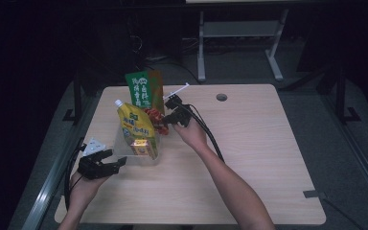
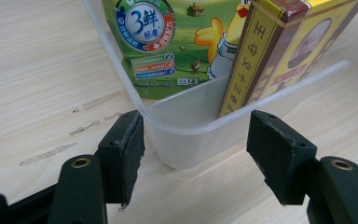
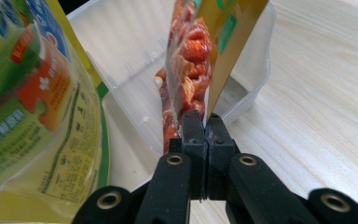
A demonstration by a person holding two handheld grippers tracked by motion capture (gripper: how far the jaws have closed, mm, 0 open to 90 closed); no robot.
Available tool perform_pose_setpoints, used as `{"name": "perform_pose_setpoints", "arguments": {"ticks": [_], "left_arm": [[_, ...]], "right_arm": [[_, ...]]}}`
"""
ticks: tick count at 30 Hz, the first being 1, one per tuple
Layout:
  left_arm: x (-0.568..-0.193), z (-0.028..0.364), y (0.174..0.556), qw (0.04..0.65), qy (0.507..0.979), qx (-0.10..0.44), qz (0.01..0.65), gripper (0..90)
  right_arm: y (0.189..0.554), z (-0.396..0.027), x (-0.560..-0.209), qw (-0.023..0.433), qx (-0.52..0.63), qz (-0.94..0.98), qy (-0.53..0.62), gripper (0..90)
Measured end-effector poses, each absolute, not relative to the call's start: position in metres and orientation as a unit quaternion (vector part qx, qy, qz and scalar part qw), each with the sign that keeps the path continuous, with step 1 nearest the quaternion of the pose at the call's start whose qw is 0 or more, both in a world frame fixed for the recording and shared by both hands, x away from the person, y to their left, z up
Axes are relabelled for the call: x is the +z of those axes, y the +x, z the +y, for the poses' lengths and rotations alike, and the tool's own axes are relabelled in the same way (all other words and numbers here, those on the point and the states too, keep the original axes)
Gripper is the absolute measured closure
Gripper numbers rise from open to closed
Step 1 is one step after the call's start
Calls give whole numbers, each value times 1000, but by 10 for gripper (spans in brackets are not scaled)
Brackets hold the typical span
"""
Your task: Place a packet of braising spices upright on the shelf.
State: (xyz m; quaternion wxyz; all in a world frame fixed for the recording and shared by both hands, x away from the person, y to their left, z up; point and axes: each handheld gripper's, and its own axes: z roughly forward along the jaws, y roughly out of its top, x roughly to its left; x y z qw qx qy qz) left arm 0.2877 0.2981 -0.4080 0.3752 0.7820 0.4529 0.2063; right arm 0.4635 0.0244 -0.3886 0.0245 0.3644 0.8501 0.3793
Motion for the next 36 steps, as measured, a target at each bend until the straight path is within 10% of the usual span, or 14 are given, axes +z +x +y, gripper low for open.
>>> {"name": "perform_pose_setpoints", "arguments": {"ticks": [25, 36], "left_arm": [[-409, 297, 290, 379, 783, 199, 451, 364], [-409, 296, 289, 380, 783, 201, 450, 374]], "right_arm": [[469, 33, -389, -54, 416, 810, 409, 900], [462, 40, -404, -23, 385, 835, 392, 899]]}}
